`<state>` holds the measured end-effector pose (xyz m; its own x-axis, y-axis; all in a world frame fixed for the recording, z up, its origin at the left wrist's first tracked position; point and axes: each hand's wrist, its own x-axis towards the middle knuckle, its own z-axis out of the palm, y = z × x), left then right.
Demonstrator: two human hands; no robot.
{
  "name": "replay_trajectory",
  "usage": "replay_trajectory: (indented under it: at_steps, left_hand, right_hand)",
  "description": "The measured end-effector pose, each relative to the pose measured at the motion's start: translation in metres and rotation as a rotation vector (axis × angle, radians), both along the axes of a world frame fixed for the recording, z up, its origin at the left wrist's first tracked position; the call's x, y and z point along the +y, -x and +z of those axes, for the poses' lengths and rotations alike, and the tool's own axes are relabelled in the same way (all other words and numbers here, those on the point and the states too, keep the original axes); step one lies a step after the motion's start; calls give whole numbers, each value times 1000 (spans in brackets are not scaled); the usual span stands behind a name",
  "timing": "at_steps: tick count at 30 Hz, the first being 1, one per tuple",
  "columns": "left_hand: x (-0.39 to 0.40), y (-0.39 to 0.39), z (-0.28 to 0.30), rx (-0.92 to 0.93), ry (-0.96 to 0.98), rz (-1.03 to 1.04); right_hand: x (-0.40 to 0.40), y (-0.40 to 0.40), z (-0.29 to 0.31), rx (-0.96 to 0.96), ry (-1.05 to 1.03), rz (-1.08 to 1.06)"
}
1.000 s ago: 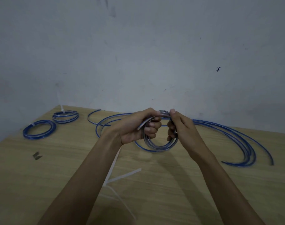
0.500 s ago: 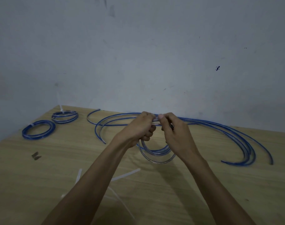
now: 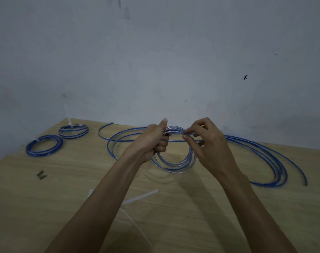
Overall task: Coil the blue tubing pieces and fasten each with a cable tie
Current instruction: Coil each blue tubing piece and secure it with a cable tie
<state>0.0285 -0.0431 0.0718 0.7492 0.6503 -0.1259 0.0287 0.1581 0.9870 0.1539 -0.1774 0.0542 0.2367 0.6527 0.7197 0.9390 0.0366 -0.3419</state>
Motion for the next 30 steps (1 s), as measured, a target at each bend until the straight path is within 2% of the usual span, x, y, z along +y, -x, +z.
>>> replay_trajectory:
  at_steps: [7,11,17,19,22,24,25,27,30]
  left_hand:
    - [-2,4,2,85,107,-167]
    - [3,10,5,136,81,-237]
    - [-2,15,8,224,-56,-298]
    - [-4,15,8,226,-100,-304]
    - [-4,16,10,235,-138,-312]
    - [-5,15,10,250,-164,-309]
    - [-5,15,9,257,-178,-311]
    - [-7,13,8,259,-192,-318]
    - [-9,9,7,250,-200,-296]
  right_hand:
    - [-5,-6,1,-255,-21,-139]
    - [-4,-10,0,-383,57,-170]
    - [2,0,-6,-377,66,-100]
    - [2,2,-6,-235,39,-39]
    - [0,7,-2,213,30,101]
    - [1,13,-2,507,115,202]
    - [2,16,-3,595,154,244]
    - [7,21,-9,647,206,260]
    - [12,26,-15,620,205,182]
